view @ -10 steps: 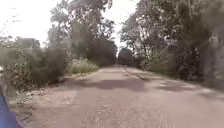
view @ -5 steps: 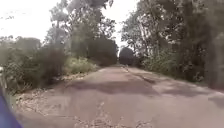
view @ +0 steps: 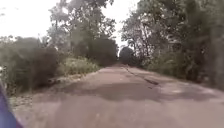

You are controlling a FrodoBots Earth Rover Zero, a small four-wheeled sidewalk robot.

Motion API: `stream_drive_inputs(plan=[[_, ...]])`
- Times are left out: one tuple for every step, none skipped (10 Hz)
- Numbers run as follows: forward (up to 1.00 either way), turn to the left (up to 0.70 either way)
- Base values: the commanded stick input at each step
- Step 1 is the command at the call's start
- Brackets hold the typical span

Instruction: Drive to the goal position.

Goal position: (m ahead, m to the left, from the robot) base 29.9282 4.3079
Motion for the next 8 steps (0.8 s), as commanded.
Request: stream_drive_inputs(plan=[[0.70, 0.00], [0.70, 0.00], [0.70, 0.00], [0.70, 0.00], [0.70, 0.00], [0.70, 0.00], [0.70, 0.00], [0.70, 0.00]])
